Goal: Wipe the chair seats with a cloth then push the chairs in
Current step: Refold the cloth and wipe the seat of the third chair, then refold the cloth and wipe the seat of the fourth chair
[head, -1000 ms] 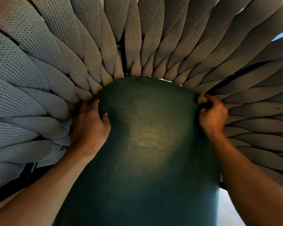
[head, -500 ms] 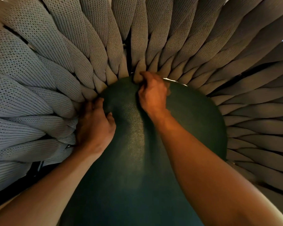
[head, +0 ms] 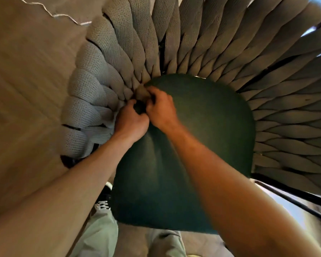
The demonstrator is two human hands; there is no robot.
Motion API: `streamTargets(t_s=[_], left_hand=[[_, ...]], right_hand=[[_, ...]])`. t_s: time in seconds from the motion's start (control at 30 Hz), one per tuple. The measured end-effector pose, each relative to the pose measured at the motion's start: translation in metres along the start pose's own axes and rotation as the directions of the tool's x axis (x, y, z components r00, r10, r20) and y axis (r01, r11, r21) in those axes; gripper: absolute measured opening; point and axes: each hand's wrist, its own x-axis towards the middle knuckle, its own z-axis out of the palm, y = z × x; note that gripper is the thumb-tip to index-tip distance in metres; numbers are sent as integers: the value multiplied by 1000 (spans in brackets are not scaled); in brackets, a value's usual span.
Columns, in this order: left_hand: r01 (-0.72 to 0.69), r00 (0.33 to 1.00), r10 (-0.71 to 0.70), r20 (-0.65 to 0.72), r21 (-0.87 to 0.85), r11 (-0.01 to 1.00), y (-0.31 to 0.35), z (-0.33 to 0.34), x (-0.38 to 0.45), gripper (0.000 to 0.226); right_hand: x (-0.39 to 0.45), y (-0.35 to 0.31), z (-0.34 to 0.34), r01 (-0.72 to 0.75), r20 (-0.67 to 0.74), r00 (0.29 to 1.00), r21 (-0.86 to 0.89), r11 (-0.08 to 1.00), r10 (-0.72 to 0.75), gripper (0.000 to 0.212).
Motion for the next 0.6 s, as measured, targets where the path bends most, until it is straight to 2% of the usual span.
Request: streamTargets(t_s=[0.1, 0.2, 0.3, 0.4, 0.43, 0.5, 0.6], left_hand=[[-41, 999, 42, 27, -15, 999, 4, -22, -35, 51], [-113, 980, 121, 158, -62, 992, 2, -49, -82, 52], [-222, 922, 246, 299, -111, 969, -5, -81, -129, 47], [-335, 846, 354, 399, -118, 935, -5, -111, -171, 44], [-356, 822, 375, 428, -128, 926, -4, -120, -186, 45], [-392, 785, 407, 467, -135, 910, -7, -136, -215, 50], [-425, 777, 427, 463, -115, 898, -12, -157, -255, 54]], right_hand=[[-50, -24, -17, -178, -45, 980, 229, 957, 193, 22], [-106, -49, -30, -337, 24, 928, 476, 812, 371, 19], [-167, -75, -37, -379, 53, 885, 658, 651, 462, 31], [-223, -106, -43, -333, 33, 861, 790, 514, 507, 52], [-239, -117, -45, -306, 14, 862, 812, 497, 507, 52], [-269, -140, -50, -279, -34, 864, 798, 534, 503, 39], [-308, -170, -55, -277, -89, 842, 774, 569, 531, 19]])
